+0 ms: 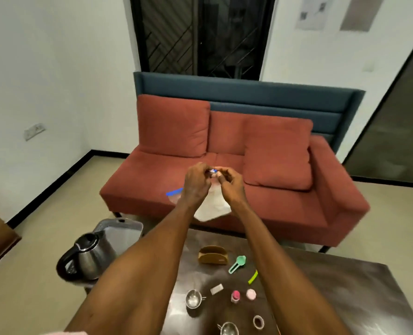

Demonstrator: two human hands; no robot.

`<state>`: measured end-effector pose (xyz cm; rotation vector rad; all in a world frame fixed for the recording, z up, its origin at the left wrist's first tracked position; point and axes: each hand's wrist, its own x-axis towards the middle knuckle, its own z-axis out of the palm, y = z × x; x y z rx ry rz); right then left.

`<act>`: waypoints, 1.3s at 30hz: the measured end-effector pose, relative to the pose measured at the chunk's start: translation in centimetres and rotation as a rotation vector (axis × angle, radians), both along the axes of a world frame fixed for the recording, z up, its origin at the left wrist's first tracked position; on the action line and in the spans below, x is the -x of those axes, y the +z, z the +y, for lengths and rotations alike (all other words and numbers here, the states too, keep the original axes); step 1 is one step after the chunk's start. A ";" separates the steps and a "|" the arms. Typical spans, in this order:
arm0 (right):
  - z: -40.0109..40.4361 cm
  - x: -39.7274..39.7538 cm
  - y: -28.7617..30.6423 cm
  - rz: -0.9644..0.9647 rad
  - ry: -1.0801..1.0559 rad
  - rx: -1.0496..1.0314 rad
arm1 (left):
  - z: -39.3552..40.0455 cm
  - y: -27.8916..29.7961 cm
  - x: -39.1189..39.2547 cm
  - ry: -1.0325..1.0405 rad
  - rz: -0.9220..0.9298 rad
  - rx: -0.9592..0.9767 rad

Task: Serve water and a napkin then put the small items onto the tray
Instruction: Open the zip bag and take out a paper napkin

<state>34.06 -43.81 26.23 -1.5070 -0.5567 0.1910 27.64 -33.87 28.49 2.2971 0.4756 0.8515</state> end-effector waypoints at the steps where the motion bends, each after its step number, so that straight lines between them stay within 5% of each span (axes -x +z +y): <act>1: -1.8 -0.1 0.9 -0.016 -0.016 -0.013 | -1.4 0.8 -0.3 -0.016 -0.015 0.001; 12: -12.9 -1.0 7.4 -0.128 -0.303 0.042 | -11.4 6.7 -2.5 -0.195 -0.099 -0.049; 19: -13.7 -0.6 8.7 -0.233 -0.464 0.323 | -12.9 7.4 -2.5 -0.267 -0.103 -0.059; 28: -14.4 -1.3 9.4 -0.232 -0.480 0.276 | -10.7 7.1 -1.8 -0.173 -0.018 -0.215; 39: -18.3 -4.4 9.6 -0.044 -0.715 0.160 | -7.8 7.8 -1.4 -0.107 0.048 -0.164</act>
